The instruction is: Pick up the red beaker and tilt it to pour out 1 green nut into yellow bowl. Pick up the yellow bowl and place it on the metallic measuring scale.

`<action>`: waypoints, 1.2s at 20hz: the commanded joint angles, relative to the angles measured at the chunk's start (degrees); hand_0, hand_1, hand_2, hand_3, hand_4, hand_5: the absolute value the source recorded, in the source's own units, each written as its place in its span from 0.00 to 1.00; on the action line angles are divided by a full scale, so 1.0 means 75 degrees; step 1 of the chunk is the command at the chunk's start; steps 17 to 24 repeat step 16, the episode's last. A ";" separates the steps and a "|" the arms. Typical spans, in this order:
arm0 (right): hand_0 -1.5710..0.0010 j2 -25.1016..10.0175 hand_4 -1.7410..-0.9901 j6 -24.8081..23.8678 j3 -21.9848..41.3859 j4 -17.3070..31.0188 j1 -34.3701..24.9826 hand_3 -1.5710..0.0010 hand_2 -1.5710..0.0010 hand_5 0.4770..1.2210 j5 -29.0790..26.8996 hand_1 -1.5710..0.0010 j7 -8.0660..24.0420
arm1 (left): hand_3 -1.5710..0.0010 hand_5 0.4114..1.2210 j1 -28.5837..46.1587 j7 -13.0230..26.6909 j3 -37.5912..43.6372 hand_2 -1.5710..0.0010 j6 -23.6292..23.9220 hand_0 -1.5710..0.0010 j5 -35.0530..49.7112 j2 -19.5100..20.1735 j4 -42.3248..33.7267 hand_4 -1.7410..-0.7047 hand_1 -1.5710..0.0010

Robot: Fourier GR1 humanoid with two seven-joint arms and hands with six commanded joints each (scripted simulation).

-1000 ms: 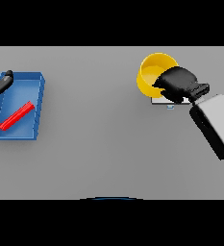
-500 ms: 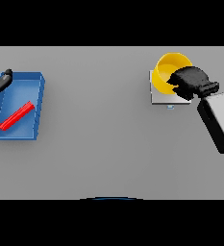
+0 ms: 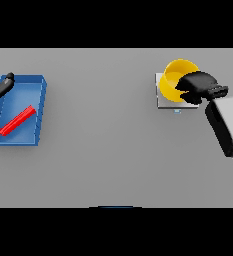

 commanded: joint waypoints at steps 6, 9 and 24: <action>0.76 0.0036 0.27 0.0299 -0.0105 0.0066 -0.0023 0.61 0.56 0.61 -0.0104 0.63 0.0193 | 1.00 0.38 -0.0093 -0.0050 -0.0017 1.00 -0.0103 1.00 -0.0042 -0.0082 0.0219 0.98 1.00; 0.88 -0.0021 0.34 0.0213 0.0057 0.0138 -0.0062 0.69 0.72 0.51 0.0042 0.81 -0.0112 | 1.00 0.36 -0.0082 -0.0098 -0.0020 1.00 -0.0079 1.00 -0.0043 -0.0130 0.0230 0.98 1.00; 0.97 -0.0035 0.44 0.0550 0.0063 -0.0039 0.0056 0.83 0.93 0.38 0.0003 0.96 0.0253 | 1.00 0.35 -0.0115 -0.0115 0.0005 1.00 -0.0049 1.00 -0.0034 -0.0135 0.0201 0.99 1.00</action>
